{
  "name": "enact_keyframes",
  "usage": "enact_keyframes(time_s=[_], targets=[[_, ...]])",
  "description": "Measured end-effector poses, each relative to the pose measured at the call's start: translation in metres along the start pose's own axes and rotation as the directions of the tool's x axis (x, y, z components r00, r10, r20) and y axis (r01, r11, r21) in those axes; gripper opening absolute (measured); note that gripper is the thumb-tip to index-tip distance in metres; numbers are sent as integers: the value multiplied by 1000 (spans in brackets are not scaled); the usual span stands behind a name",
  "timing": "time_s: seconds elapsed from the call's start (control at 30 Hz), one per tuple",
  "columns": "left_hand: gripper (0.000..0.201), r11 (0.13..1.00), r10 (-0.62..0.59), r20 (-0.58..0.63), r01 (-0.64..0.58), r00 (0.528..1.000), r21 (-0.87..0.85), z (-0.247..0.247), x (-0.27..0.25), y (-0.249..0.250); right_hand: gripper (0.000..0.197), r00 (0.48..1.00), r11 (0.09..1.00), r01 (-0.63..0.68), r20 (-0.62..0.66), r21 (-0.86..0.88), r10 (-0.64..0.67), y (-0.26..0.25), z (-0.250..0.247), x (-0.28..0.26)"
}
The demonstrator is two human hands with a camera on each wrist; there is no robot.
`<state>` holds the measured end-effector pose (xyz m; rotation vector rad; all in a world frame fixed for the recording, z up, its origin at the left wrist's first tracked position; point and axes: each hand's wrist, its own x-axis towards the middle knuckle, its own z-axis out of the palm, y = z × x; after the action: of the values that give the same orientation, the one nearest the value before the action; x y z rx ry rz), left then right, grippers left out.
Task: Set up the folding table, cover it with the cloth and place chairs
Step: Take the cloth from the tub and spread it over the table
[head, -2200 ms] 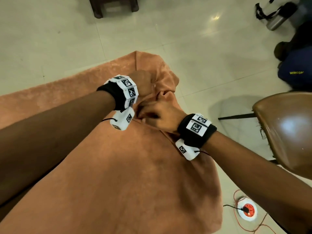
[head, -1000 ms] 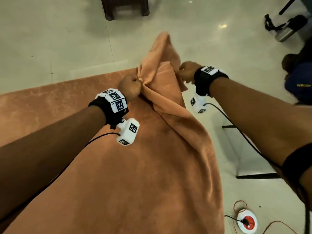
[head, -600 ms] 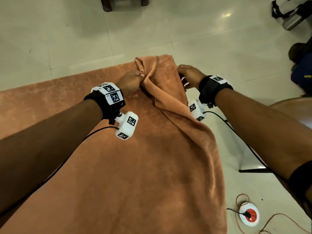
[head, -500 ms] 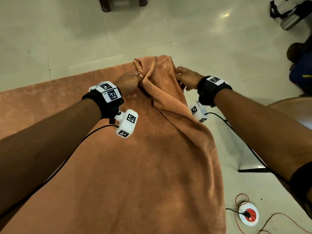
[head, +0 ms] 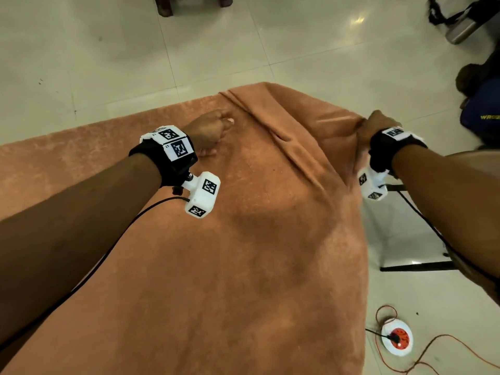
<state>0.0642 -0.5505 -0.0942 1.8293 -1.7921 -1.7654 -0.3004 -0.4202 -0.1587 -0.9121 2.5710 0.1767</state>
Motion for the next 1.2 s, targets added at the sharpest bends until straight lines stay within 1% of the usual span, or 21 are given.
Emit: enact_keyframes(time_s=[0.07,0.1,0.13,0.17,0.2,0.23,0.27,0.3,0.33,0.4,0.47,0.53,0.63,0.73,0.83,0.93,1.0,1.1,1.17,1.2], targets=[[42,987,100,-12,-98,995,131,3,1,-3,54,1000,999,9,26,35,-10,8,10,-5],[46,951,180,-6,-173,984,255,7,2,-6,55,998,997,42,43,57,-44,6,16,-9],[50,880,258,5,-237,966,411,11,3,-10,54,994,993,85,59,82,-90,0,20,-15],[56,784,319,8,-269,948,559,15,1,-12,53,987,985,132,78,110,-141,-7,24,-21],[61,686,366,10,-277,931,673,20,1,-14,51,976,972,184,87,149,-198,-16,28,-29],[68,599,399,26,-282,917,749,25,0,-15,50,964,953,235,84,193,-254,-28,30,-37],[73,536,411,48,-284,910,795,30,0,-16,49,950,931,281,68,234,-304,-40,31,-47],[79,493,415,64,-283,908,823,33,2,-18,48,935,906,322,55,273,-349,-53,31,-55],[85,468,413,71,-278,908,839,36,3,-19,47,916,880,360,60,310,-396,-65,31,-65],[91,475,383,57,-249,922,844,41,0,-16,46,861,831,427,120,356,-494,-81,33,-80],[83,498,350,46,-228,936,837,46,-5,-14,41,818,800,463,164,381,-551,-86,38,-99],[77,514,353,31,-222,935,829,51,-15,-17,39,803,782,462,176,417,-569,-83,40,-123],[76,519,369,49,-250,928,817,61,-26,-31,42,793,778,438,213,450,-570,-58,50,-165],[75,517,388,77,-285,919,807,76,-45,-47,39,802,783,366,257,503,-539,-18,70,-212],[75,479,420,134,-345,897,807,94,-71,-63,49,816,800,271,313,536,-486,25,93,-261],[77,423,416,215,-398,883,814,115,-105,-78,52,823,823,188,371,536,-430,75,112,-310],[78,381,405,272,-431,873,818,128,-130,-88,54,833,832,126,398,540,-385,107,125,-335],[80,325,364,369,-488,855,810,147,-172,-108,57,854,817,39,405,575,-326,152,141,-373],[82,307,331,421,-518,845,798,159,-196,-123,54,850,801,4,419,599,-318,175,150,-392],[83,294,321,446,-535,836,792,164,-211,-132,49,850,781,-28,426,624,-310,184,154,-405]])
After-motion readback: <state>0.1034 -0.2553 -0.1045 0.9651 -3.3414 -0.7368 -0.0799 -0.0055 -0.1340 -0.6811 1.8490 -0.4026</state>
